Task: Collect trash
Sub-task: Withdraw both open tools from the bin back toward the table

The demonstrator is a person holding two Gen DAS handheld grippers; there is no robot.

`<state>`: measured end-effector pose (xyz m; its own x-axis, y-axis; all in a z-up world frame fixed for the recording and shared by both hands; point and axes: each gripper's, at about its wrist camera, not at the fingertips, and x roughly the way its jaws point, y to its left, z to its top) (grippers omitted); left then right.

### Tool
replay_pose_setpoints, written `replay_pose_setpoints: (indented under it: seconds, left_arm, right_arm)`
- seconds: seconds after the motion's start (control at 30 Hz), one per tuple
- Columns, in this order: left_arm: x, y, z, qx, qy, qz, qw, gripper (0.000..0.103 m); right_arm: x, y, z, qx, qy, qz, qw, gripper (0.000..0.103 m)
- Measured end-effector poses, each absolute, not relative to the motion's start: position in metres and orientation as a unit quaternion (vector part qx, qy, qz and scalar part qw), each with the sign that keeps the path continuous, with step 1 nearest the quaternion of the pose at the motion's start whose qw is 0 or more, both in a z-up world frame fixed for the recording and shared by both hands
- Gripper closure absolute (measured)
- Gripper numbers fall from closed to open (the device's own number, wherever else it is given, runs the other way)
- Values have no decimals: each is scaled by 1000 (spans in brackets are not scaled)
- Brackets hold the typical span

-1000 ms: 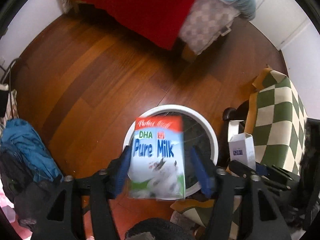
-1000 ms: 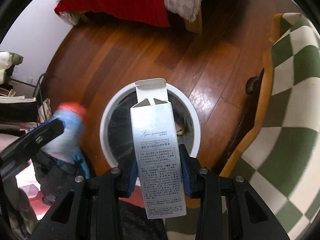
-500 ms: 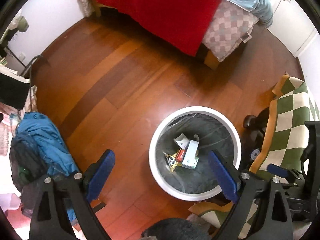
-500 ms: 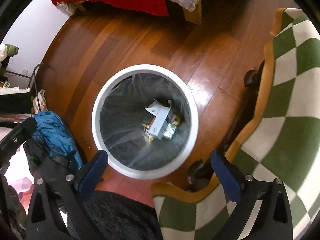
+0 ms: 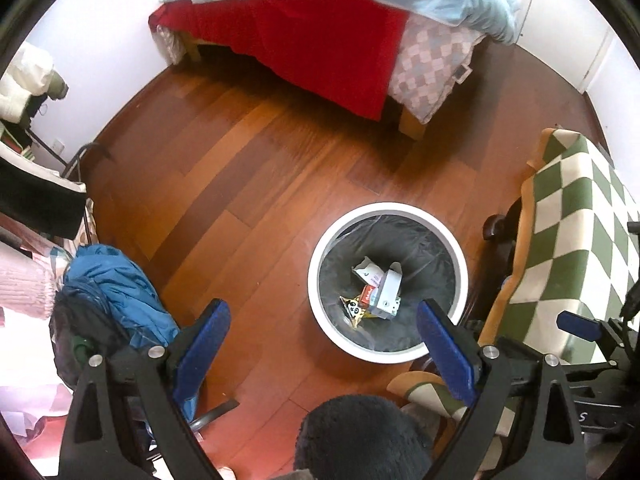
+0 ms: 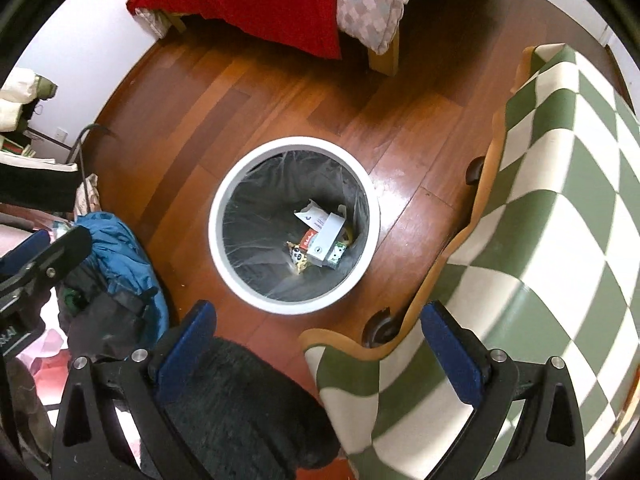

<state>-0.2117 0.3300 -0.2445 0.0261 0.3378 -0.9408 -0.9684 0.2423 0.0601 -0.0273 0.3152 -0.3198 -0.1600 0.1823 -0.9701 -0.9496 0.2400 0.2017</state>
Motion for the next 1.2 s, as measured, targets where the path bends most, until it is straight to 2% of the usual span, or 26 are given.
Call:
replay_pose_setpoints:
  seconds: [0.5, 0.77, 1.0, 1.07, 1.2]
  left_arm:
    - [-199, 268, -159, -293, 423, 516, 685, 8]
    - [-169, 235, -117, -275, 399, 503, 715, 8]
    - [-79, 207, -139, -258, 423, 455, 740, 8]
    - [-37, 198, -157, -262, 444, 423, 745, 0]
    - [50, 172, -190, -270, 478, 362, 753, 0]
  right_arm:
    - [-2, 238, -205, -264, 518, 555, 595, 0]
    - [45, 166, -149, -154, 532, 567, 609, 0]
    - [156, 64, -149, -104, 547, 467, 687, 0]
    - [199, 31, -159, -105, 557, 418, 710, 0]
    - [277, -28, -187, -109, 576, 327, 741, 0]
